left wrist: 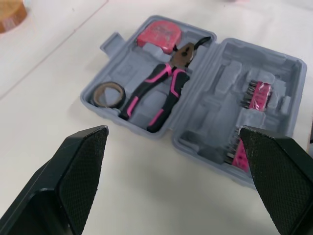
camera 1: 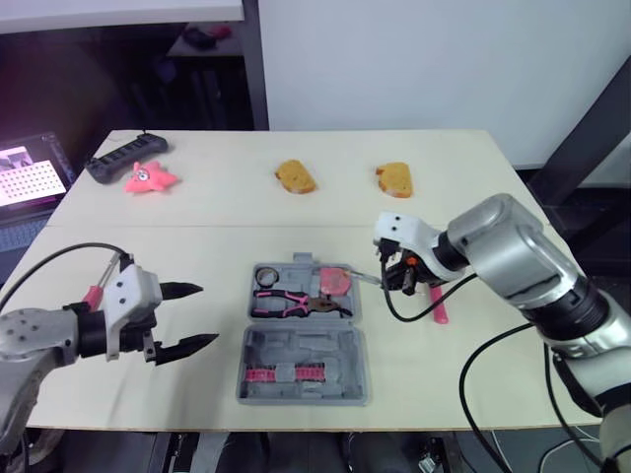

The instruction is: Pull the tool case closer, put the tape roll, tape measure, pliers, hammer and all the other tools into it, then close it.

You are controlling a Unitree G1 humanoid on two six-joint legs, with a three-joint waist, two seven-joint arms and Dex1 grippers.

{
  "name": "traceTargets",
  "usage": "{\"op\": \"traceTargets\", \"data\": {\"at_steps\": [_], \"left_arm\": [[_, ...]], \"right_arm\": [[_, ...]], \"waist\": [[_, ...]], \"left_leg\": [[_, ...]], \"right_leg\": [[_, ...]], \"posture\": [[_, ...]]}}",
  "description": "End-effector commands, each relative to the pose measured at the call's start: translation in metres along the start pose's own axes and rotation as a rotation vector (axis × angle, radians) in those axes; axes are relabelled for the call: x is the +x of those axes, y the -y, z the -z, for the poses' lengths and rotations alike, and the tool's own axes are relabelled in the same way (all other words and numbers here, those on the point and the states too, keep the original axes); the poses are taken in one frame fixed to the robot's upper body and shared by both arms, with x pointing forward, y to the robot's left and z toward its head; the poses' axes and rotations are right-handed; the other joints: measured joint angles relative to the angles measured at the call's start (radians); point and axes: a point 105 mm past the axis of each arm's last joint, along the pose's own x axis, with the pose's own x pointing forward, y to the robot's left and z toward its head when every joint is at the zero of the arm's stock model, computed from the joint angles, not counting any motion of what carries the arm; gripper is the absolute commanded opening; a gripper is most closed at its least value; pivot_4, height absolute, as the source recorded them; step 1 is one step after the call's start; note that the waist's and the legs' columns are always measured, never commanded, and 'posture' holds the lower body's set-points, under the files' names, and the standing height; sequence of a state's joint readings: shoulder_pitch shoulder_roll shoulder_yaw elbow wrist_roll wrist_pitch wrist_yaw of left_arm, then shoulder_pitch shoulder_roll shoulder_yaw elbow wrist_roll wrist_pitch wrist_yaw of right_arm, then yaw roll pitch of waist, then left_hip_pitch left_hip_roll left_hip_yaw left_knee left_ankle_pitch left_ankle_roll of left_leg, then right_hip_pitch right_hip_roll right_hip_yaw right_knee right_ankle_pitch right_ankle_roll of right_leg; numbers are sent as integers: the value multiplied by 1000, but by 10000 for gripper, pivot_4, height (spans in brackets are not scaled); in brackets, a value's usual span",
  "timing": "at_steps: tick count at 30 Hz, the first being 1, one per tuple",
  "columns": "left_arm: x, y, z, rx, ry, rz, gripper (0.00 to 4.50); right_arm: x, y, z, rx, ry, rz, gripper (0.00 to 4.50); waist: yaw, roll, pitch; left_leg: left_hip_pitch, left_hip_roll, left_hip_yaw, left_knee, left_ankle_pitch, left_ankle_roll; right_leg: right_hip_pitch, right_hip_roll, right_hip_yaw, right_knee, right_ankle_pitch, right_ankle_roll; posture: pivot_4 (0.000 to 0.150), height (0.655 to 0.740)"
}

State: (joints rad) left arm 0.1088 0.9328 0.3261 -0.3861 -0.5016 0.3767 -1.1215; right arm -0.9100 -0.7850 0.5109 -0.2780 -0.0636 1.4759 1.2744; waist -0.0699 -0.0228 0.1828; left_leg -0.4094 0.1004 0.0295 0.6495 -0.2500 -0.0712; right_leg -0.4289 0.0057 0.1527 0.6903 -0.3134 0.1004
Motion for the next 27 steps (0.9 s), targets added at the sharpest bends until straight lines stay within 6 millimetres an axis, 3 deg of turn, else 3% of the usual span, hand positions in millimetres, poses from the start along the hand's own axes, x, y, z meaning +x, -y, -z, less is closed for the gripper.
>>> {"op": "traceTargets", "data": {"at_steps": [1, 8, 13, 19, 27], "left_arm": [[-1, 0, -6, 30, 15, 21, 45000], [-12, 6, 0, 11, 7, 34, 45000], [-19, 9, 1, 4, -3, 18, 45000], [-18, 14, 1, -5, 1, 12, 45000], [-14, 14, -2, -7, 15, 23, 45000]], "right_arm": [[-6, 2, -1, 64, 26, 38, 218], [8, -26, -2, 19, 26, -31, 218], [23, -12, 2, 139, 32, 19, 218], [41, 23, 44, 403, -32, 190, 218], [65, 18, 68, 594, -15, 200, 218]], "waist": [[-1, 0, 0], [-6, 0, 0], [-2, -1, 0], [-1, -3, -1], [-6, -3, -1]], "left_leg": [[0, 0, 1, 0, 0, 0], [0, 0, 0, -2, 0, 0], [0, 0, 0, -1, 0, 0], [-1, 0, 0, -1, 0, 0], [-1, 0, 0, -2, 0, 0]], "right_leg": [[0, 0, 0, 0, 0, 0], [-2, 0, 0, 0, 0, 1], [-1, 0, 0, 0, 0, 0], [0, 0, 0, -2, 0, 0], [-1, 1, 0, -1, 2, 4]], "posture": [[1500, 7150], [1500, 7150], [1500, 7150], [1500, 7150], [1500, 7150]]}}
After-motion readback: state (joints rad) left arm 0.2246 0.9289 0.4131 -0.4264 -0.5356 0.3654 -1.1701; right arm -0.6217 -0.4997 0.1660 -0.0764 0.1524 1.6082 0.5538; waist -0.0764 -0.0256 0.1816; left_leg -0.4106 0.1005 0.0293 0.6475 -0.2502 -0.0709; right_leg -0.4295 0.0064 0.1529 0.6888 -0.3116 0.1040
